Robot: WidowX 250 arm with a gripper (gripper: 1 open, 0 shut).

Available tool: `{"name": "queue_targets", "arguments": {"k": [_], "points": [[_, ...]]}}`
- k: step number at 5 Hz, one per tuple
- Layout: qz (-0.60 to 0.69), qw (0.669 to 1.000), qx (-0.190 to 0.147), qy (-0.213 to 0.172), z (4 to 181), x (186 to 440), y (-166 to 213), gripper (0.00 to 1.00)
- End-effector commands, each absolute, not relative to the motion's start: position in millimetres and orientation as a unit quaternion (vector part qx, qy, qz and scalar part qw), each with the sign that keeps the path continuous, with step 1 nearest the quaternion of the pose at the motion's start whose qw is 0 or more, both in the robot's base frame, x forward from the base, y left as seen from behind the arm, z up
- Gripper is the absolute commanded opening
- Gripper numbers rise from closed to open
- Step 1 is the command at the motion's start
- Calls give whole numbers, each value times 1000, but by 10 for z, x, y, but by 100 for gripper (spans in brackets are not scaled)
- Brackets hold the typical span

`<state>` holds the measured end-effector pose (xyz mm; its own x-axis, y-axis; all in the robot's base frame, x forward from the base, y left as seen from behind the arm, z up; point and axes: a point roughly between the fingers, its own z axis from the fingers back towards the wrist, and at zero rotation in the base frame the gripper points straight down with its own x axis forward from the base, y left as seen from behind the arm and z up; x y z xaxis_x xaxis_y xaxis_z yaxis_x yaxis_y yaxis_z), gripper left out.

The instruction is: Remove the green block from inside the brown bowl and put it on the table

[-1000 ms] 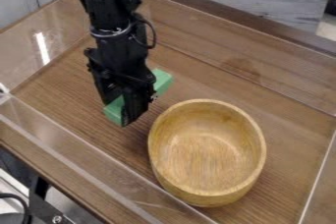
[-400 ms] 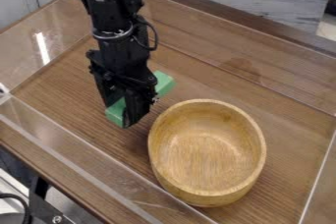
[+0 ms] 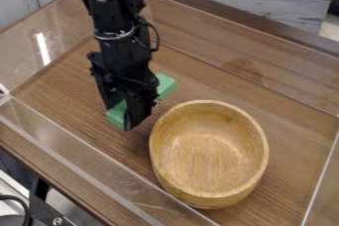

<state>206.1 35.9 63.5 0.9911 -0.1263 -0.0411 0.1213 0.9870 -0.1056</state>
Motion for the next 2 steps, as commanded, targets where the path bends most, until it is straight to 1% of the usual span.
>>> {"name": "queue_targets", "arguments": {"k": [1,2], "points": [[-64,997,-47,-1,757,2189,378,0],[-62,997,-50,0,754,2198,395,0]]}}
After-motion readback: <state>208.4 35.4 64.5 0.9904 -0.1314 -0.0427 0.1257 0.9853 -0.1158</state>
